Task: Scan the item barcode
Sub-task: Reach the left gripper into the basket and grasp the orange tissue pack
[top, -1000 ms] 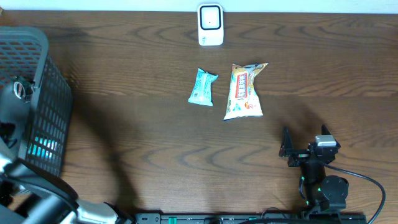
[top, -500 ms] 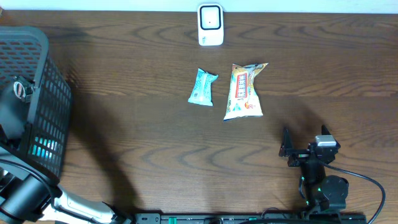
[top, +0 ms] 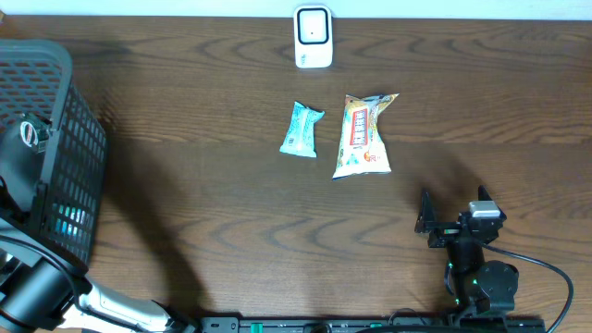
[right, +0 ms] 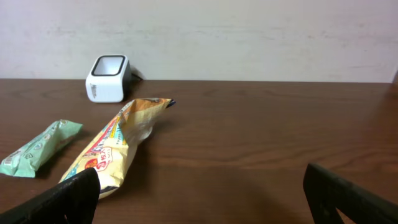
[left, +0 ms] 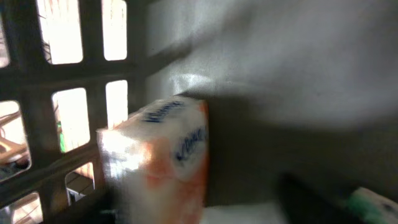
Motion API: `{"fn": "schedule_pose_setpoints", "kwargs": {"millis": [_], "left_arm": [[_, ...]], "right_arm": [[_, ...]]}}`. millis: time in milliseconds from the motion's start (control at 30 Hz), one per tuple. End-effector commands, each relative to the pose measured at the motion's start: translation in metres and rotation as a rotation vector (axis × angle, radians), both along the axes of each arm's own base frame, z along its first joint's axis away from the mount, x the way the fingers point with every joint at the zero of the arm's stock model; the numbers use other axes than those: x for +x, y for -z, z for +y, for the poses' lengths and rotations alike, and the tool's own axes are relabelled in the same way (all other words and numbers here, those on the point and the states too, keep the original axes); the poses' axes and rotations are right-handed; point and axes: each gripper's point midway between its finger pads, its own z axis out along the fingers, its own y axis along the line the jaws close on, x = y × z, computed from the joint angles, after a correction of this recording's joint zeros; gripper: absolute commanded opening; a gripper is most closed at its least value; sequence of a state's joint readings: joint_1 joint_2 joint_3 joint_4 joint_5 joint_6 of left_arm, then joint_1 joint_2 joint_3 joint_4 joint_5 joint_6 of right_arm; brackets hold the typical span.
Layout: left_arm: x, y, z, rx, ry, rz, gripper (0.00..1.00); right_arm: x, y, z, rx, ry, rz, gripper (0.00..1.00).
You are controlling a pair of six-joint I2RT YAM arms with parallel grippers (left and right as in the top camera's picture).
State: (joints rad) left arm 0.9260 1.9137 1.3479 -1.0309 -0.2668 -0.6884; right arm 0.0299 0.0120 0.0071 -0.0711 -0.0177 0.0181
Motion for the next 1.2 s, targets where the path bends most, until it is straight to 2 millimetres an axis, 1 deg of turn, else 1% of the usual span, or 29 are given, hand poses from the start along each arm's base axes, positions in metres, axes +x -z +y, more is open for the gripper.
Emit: {"fn": "schedule_pose_setpoints", "kwargs": {"millis": [0,100,200,267,367,467,567,633,733,833,867,900,967,1000,1033,1067,1100,1167], "left_arm": [[-0.003,0.006,-0.002,-0.012,-0.009,0.008,0.38],[-0.001,0.005,0.001,0.001,-0.009,-0.001,0.25],[0.004,-0.003,0.008,0.022,0.009,-0.020,0.09],[0.009,-0.014,0.014,0.044,0.037,-0.038,0.08],[0.017,-0.041,0.025,0.103,0.047,-0.081,0.07],[0.027,-0.076,0.034,0.190,0.049,-0.158,0.08],[0.043,-0.123,0.039,0.284,0.057,-0.303,0.08],[0.060,-0.154,0.037,0.331,0.075,-0.440,0.07],[0.090,-0.210,0.025,0.400,0.114,-0.717,0.08],[0.118,-0.277,0.003,0.455,0.181,-1.026,0.07],[0.130,-0.316,-0.014,0.475,0.262,-1.185,0.07],[0.137,-0.340,-0.027,0.482,0.331,-1.276,0.07],[0.146,-0.375,-0.054,0.487,0.458,-1.408,0.07],[0.150,-0.388,-0.068,0.481,0.519,-1.459,0.07],[0.162,-0.406,-0.099,0.444,0.632,-1.538,0.08],[0.169,-0.410,-0.117,0.413,0.685,-1.567,0.08],[0.177,-0.411,-0.132,0.378,0.722,-1.583,0.07],[0.195,-0.407,-0.167,0.286,0.804,-1.607,0.08]], "right_arm": [[0.000,0.001,0.001,0.010,0.000,0.001,0.99],[0.000,0.001,0.001,0.010,0.000,0.001,0.99],[0.000,0.001,0.001,0.010,0.000,0.001,0.99],[0.000,0.001,0.001,0.010,0.000,0.001,0.99],[0.000,0.001,0.001,0.010,0.000,0.001,0.99],[0.000,0.001,0.001,0.010,0.000,0.001,0.99],[0.000,0.001,0.001,0.010,0.000,0.001,0.99],[0.000,0.001,0.001,0.010,0.000,0.001,0.99],[0.000,0.001,0.001,0.010,0.000,0.001,0.99],[0.000,0.001,0.001,0.010,0.000,0.001,0.99],[0.000,0.001,0.001,0.010,0.000,0.001,0.99],[0.000,0.001,0.001,0.010,0.000,0.001,0.99],[0.000,0.001,0.001,0.010,0.000,0.001,0.99],[0.000,0.001,0.001,0.010,0.000,0.001,0.99],[0.000,0.001,0.001,0.010,0.000,0.001,0.99],[0.000,0.000,0.001,0.010,0.000,0.001,0.99],[0.000,0.001,0.001,0.010,0.000,0.001,0.99],[0.000,0.001,0.001,0.010,0.000,0.001,0.99]]}}
